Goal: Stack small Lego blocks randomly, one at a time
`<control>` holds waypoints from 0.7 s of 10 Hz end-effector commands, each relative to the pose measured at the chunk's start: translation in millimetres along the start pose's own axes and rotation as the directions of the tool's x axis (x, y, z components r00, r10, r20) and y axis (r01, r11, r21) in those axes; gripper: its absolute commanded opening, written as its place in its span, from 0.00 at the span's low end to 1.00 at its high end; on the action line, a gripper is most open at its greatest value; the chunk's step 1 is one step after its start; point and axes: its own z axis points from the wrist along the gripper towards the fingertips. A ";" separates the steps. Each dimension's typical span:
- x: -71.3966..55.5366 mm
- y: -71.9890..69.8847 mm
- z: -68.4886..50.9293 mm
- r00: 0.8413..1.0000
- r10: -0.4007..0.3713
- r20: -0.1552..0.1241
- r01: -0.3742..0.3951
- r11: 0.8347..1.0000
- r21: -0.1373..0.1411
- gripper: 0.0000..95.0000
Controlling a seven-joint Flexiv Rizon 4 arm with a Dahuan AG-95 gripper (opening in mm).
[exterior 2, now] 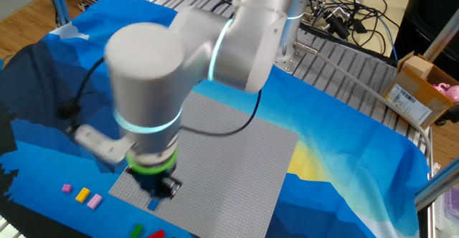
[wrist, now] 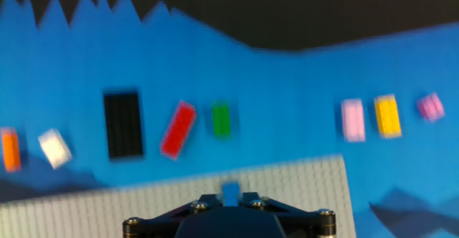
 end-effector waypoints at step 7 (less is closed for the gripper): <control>-41.9 1.8 13.2 1.000 0.012 0.009 -0.012 1.000 -0.010 0.20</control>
